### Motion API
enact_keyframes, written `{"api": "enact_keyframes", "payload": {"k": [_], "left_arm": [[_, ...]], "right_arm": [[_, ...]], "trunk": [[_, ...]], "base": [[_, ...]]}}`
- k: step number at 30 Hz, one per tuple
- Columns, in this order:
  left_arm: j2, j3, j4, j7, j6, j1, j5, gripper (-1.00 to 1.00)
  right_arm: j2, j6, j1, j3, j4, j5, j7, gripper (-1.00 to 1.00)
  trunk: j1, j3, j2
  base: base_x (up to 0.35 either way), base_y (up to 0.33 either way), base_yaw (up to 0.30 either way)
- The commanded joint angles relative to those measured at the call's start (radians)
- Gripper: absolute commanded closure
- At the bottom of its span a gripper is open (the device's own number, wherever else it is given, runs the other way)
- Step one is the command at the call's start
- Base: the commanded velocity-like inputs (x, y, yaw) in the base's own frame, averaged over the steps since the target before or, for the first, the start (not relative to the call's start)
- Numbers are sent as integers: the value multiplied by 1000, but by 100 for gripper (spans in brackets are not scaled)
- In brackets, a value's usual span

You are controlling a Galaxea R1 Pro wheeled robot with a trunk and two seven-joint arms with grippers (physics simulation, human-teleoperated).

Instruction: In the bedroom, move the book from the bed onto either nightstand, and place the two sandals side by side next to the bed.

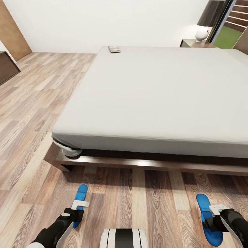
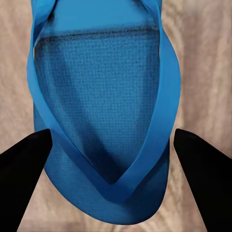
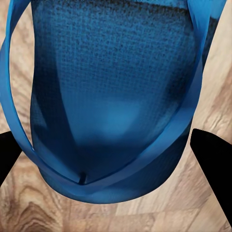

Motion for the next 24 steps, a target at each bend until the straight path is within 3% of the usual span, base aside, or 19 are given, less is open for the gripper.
{"api": "enact_keyframes", "payload": {"k": [1,14,20,24], "left_arm": [[1,-8,-2,9,5,0,10,100],[0,-8,-3,9,5,-1,10,100],[0,-8,-3,9,5,-1,10,100],[1,-8,-3,9,5,0,10,100]], "right_arm": [[-2,5,0,7,-1,-10,-3,100],[-2,5,-1,7,-1,-10,-3,100],[-2,5,0,7,-1,-10,-3,100],[-2,5,-1,7,-1,-10,-3,100]], "trunk": [[0,-1,0],[6,-51,-3],[6,-51,-3],[7,-66,-4]], "base": [[0,0,0],[0,0,0],[0,0,0],[0,0,0]]}}
